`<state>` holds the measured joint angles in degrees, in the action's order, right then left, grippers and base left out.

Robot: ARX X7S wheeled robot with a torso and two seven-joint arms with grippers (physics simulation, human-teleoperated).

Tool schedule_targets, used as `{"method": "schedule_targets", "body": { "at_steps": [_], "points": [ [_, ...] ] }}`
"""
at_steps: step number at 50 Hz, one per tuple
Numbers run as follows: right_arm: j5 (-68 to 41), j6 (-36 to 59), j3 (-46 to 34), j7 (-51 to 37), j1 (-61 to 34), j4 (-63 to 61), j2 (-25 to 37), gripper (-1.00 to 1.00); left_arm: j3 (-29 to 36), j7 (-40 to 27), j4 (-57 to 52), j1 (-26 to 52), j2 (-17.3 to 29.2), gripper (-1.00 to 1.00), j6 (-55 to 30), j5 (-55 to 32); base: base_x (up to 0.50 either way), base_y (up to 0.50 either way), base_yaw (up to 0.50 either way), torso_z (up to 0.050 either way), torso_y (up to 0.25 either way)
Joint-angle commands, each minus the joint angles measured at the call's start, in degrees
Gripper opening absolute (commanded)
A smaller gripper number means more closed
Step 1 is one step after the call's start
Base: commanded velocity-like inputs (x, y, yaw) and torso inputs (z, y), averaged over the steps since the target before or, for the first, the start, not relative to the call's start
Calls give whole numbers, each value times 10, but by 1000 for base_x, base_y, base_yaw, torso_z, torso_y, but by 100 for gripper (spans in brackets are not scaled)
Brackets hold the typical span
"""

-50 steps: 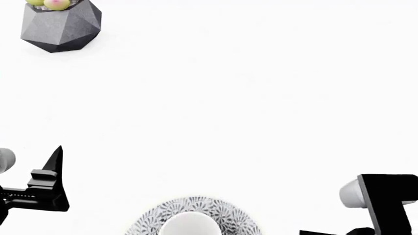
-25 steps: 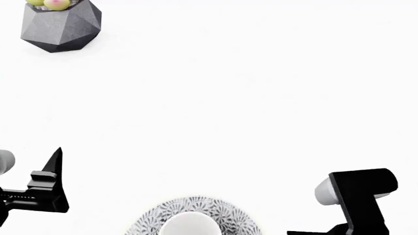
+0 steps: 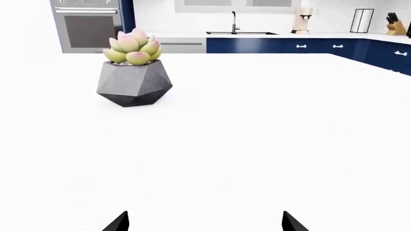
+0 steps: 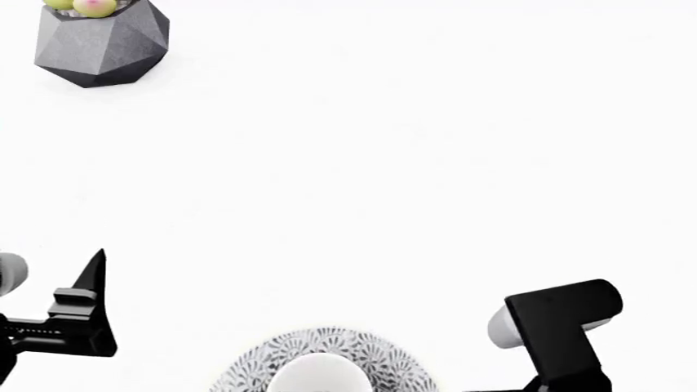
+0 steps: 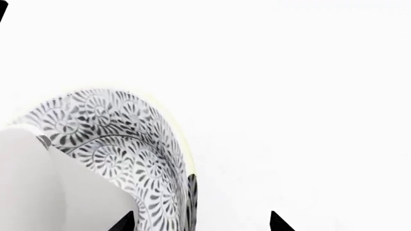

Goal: Place the cup inside the bowl on the dining table and move the bowl to any counter.

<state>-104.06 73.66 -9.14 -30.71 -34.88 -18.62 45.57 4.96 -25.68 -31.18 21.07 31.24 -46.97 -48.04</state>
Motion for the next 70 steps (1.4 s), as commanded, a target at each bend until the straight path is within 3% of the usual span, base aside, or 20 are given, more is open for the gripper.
{"method": "schedule_targets", "body": {
  "at_steps": [1,10,11,28,40,47,54,70],
  "points": [
    [21,5,-21,2,-9,5,-8,100,6,1,4,0,-2,100,5,4,0,0,0,0,0],
    [21,0,-21,2,-5,0,-5,100,5,-1,2,0,-1,100,4,2,0,0,0,0,0],
    [23,-2,-19,2,-4,-4,-5,-100,5,0,2,-1,0,100,5,2,0,0,0,0,0],
    [21,-21,-12,-2,0,-7,-3,-100,8,3,5,-2,3,100,11,5,0,0,0,0,0],
    [19,-103,59,-14,42,-4,-9,-100,11,3,8,-4,2,100,16,9,0,0,0,0,0],
    [77,-135,94,28,73,-24,-9,-100,16,7,14,-11,1,100,24,15,0,0,0,0,0],
    [58,-143,108,40,74,-19,-5,-100,16,6,15,-12,2,100,25,15,0,0,0,0,0],
    [44,-153,114,-8,71,-4,7,-100,16,7,21,-15,2,100,32,17,0,0,0,0,0]
  ]
}}
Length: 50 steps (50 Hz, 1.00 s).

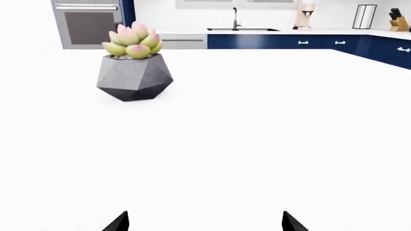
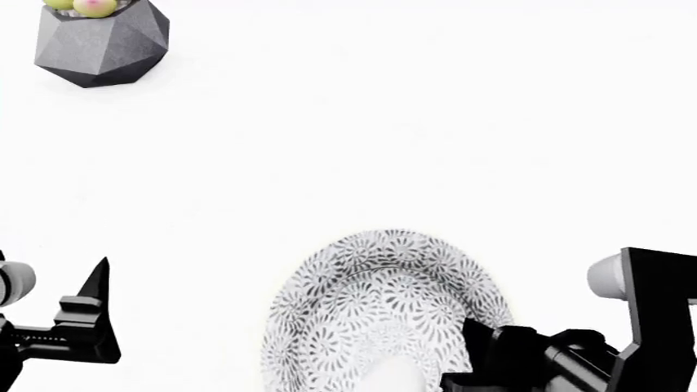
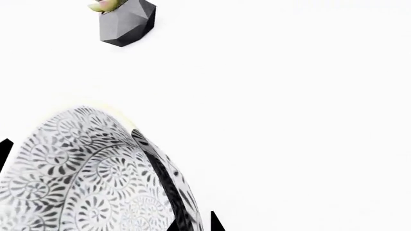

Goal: Place the cup inside the bowl on the dining table and move the bowl to any counter.

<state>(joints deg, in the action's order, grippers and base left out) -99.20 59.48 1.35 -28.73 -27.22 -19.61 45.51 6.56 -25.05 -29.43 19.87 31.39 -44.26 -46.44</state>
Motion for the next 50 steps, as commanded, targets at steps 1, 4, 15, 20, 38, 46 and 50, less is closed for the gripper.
{"method": "schedule_targets", "body": {
  "at_steps": [1,4,15,20,38,46,50],
  "points": [
    [-7,-6,4,-25,-8,10,9,-100,2,1,5,-3,-1,100,5,3,0,0,0,0,0],
    [2,15,-17,-28,-11,12,19,-100,2,0,5,-3,0,100,5,2,0,0,0,0,0],
    [-53,25,-11,-44,-13,13,46,-100,3,1,8,-3,0,100,7,2,0,0,0,0,0],
    [-58,16,-6,-49,-10,15,44,-100,0,1,7,-3,3,100,7,-1,0,0,0,0,0],
    [-74,2,10,-57,2,11,53,-100,2,-9,0,2,2,100,1,-5,-163,-365,0,0,0],
    [-70,-3,13,-52,3,16,54,-100,-2,-12,-10,0,7,100,-3,-12,-232,-474,0,0,0],
    [-72,-6,15,-52,6,18,54,-100,-1,-11,-8,0,7,100,-2,-12,-223,-500,0,0,0]
  ]
}}
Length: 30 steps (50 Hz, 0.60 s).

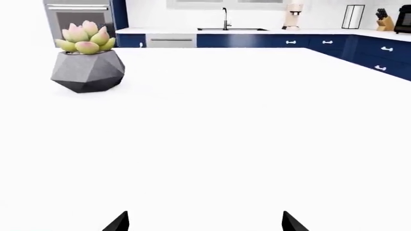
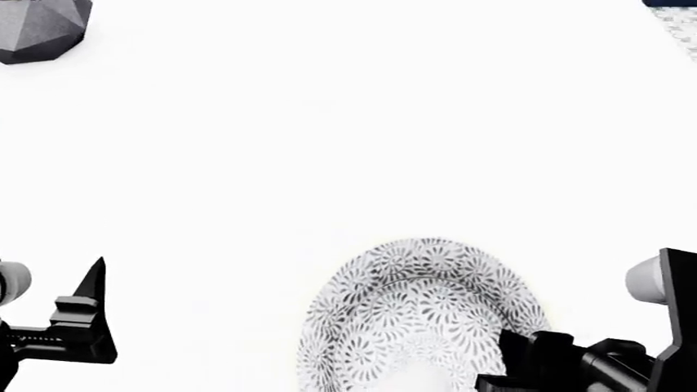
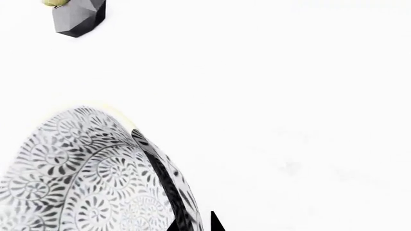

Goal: Place the cup inside the bowl on the dining table and move the bowl to any counter.

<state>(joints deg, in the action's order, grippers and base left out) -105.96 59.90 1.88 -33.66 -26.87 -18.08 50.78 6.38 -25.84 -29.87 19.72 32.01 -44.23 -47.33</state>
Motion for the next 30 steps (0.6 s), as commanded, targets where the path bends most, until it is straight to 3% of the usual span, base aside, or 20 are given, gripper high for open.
{"method": "schedule_targets", "body": {
  "at_steps": [1,11,30],
  "points": [
    [-4,-11,11,-2,5,2,2,-100,0,-2,-3,1,2,100,-1,-3,-223,-500,0,0,0],
    [8,-22,21,5,10,4,0,-100,-1,-4,-6,0,3,100,-1,-5,-179,-500,0,0,0],
    [21,-29,23,22,26,5,-5,-100,2,-5,-4,-4,3,100,4,-4,-15,-500,0,0,0]
  ]
}}
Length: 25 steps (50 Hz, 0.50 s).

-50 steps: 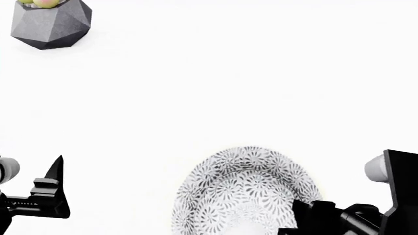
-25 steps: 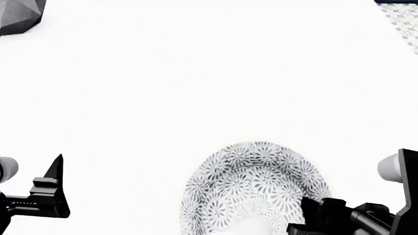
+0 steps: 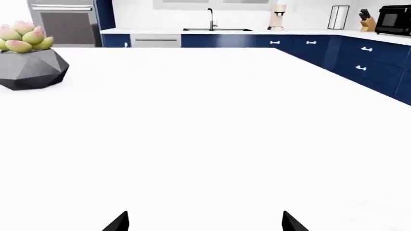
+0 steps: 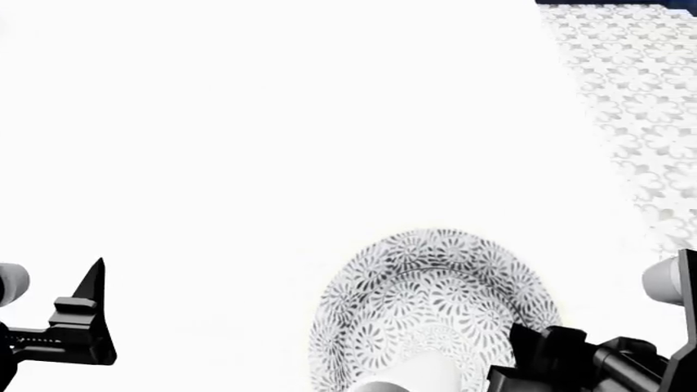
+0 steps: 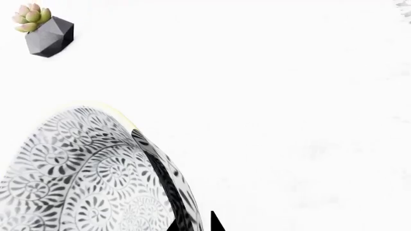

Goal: Place the cup inside the bowl on the dining table and move the bowl to any counter.

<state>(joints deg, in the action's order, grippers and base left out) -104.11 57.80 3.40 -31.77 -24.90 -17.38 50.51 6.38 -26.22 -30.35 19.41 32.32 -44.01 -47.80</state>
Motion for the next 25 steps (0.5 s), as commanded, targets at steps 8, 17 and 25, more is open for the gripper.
{"method": "schedule_targets", "body": {
  "at_steps": [8,17,25],
  "points": [
    [3,-13,15,6,22,-8,0,-100,4,-1,1,-1,-1,100,4,2,0,-500,0,0,0],
    [1,-15,19,8,26,-8,3,-100,7,-3,2,0,-2,100,3,2,0,-500,0,0,0],
    [5,-15,15,10,22,-5,2,-100,2,-4,-3,-3,4,100,2,-3,0,-500,0,0,0]
  ]
}}
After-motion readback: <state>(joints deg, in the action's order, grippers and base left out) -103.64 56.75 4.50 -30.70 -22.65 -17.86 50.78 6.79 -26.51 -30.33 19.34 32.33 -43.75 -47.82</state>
